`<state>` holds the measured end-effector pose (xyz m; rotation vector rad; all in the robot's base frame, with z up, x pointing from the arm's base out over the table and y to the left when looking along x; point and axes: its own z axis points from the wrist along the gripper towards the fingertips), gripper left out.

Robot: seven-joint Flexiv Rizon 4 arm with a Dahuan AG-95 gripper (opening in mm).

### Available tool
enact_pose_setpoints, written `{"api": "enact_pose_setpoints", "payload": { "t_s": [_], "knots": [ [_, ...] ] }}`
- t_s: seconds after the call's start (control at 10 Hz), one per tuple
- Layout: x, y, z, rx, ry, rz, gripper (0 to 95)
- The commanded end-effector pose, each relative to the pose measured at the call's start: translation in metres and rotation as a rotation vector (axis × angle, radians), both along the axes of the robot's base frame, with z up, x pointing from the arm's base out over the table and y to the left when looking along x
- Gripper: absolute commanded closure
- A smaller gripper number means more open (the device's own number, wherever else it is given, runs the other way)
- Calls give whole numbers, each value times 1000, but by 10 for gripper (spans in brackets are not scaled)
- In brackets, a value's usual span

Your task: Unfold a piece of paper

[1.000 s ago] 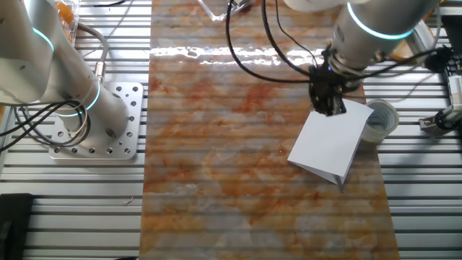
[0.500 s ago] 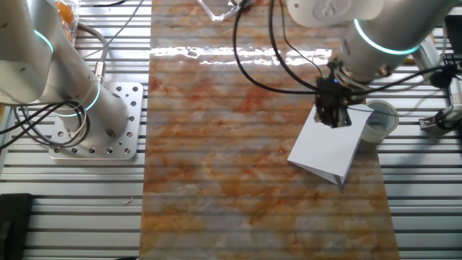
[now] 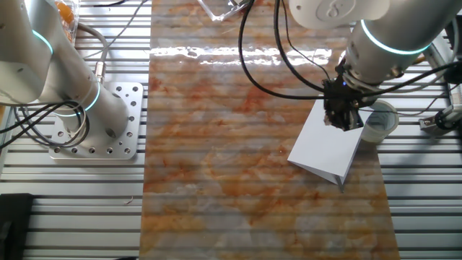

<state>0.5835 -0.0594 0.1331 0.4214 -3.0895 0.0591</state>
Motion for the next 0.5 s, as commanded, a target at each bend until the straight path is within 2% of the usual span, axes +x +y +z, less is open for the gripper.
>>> {"api": "enact_pose_setpoints", "payload": {
  "t_s": [0.1, 0.5],
  "knots": [
    [0, -2, 0, -21, 1, 18, 950],
    [1, -3, -5, -18, -2, -14, 950]
  ]
}}
